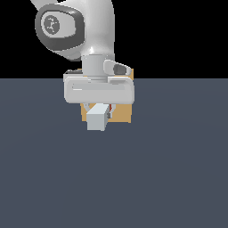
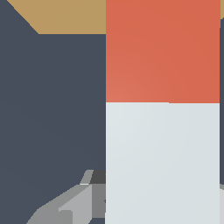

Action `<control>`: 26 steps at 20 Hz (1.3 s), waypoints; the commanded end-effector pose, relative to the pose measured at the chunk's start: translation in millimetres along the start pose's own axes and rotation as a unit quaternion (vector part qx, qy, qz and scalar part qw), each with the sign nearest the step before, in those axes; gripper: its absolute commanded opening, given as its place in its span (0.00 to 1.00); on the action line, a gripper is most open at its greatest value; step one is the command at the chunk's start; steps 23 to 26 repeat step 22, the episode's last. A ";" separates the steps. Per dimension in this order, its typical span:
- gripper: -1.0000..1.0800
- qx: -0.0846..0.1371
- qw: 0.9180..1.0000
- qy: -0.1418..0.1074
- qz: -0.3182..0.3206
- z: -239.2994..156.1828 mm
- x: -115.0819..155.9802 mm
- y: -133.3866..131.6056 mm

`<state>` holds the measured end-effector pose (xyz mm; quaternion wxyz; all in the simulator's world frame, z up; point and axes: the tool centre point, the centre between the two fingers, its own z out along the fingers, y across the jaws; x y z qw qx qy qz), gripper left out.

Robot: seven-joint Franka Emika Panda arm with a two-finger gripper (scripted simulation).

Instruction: Insert the peg into the horizontal hole in a box.

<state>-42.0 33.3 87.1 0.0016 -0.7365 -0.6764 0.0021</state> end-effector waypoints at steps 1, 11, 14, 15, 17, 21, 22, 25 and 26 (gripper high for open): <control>0.00 -0.003 1.000 0.001 -0.001 -2.5 16.3 0.9; 0.00 -0.004 1.000 0.001 -0.001 -4.0 93.1 1.4; 0.00 -0.004 1.000 0.001 -0.001 -4.3 104.1 1.8; 0.00 -0.004 1.000 0.001 -0.001 -4.2 106.2 2.0; 0.00 -0.004 1.000 0.001 -0.001 -4.3 108.1 2.4; 0.00 -0.004 1.000 0.001 -0.001 -4.3 104.1 3.2; 0.00 -0.004 1.000 0.001 -0.001 -4.3 103.7 3.2; 0.00 -0.004 1.000 0.001 -0.001 -4.3 103.7 3.2; 0.00 -0.004 1.000 0.001 -0.001 -4.3 103.7 3.2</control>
